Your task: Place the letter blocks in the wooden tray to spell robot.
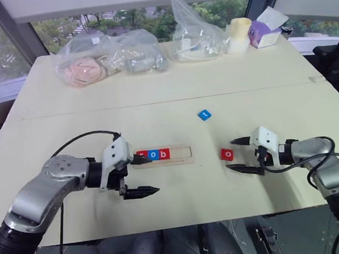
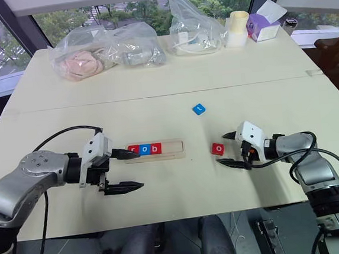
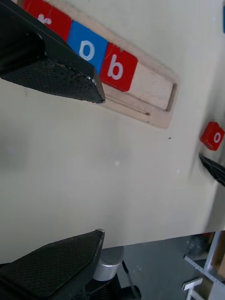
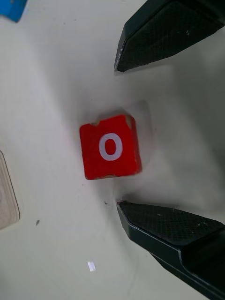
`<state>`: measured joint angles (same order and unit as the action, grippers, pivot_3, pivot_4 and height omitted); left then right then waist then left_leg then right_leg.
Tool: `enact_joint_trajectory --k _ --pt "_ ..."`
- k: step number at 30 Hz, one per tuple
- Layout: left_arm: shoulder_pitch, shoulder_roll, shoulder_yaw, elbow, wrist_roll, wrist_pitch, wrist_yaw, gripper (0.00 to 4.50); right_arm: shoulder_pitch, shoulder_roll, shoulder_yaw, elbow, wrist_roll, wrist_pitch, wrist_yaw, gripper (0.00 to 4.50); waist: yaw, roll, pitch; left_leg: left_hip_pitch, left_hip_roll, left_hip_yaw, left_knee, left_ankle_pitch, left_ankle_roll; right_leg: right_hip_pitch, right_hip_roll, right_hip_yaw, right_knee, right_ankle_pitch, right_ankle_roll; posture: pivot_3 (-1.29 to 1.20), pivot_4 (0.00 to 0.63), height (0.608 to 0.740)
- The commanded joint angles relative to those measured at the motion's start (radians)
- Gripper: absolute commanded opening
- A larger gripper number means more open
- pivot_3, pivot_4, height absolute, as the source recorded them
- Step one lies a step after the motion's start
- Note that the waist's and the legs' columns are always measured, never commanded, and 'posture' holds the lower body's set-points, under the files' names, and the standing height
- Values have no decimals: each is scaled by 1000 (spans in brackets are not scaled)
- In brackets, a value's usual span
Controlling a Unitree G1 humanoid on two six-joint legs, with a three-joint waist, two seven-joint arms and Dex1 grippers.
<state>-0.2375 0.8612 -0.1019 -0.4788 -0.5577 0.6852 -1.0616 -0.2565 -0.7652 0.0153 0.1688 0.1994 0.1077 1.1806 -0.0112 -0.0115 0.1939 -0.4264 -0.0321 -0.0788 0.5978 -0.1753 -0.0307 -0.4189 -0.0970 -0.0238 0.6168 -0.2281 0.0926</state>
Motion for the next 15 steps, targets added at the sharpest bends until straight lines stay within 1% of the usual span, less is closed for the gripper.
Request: enact_joint_trajectory --k 1,2,4,5,7,10,13,15 --pt "11 11 35 -40 -15 4 12 4500 -14 3 3 20 9 -38 20 3156 0 0 0 0 0 0 0 0 0 0 0 0 0 0 0 0 150 740" --pt "12 12 37 -40 -14 4 12 4500 -17 4 5 20 9 -40 20 2722 0 0 0 0 0 0 0 0 0 0 0 0 0 0 0 0 150 740" --pt "14 17 42 -32 -10 1 11 4500 -20 8 8 5 11 -30 15 1597 0 0 0 0 0 0 0 0 0 0 0 0 0 0 0 0 150 740" --pt "14 18 44 -29 -9 -1 11 4500 -21 9 9 0 12 -27 13 1127 0 0 0 1 0 0 0 0 0 0 0 0 1 0 0 0 150 740" --pt "16 29 53 -15 -4 -8 4 4500 -27 17 12 -34 16 -9 0 1131 0 0 0 1 0 0 0 0 0 0 0 0 1 0 0 0 150 740" --pt "24 56 73 14 5 -25 -14 4500 -62 37 31 -132 42 77 -14 1131 -6 0 0 1 0 0 0 0 0 0 0 0 1 0 0 0 150 740" --pt "35 89 100 47 14 -42 -33 4500 -142 73 86 -207 54 200 -19 1131 -8 0 0 1 2 0 0 0 0 -2 1 1 3 0 0 0 150 740" --pt "42 110 110 63 19 -54 -47 4500 -193 82 152 -239 51 274 19 1131 -4 0 0 0 3 0 0 0 0 -2 2 1 3 0 0 0 150 740"
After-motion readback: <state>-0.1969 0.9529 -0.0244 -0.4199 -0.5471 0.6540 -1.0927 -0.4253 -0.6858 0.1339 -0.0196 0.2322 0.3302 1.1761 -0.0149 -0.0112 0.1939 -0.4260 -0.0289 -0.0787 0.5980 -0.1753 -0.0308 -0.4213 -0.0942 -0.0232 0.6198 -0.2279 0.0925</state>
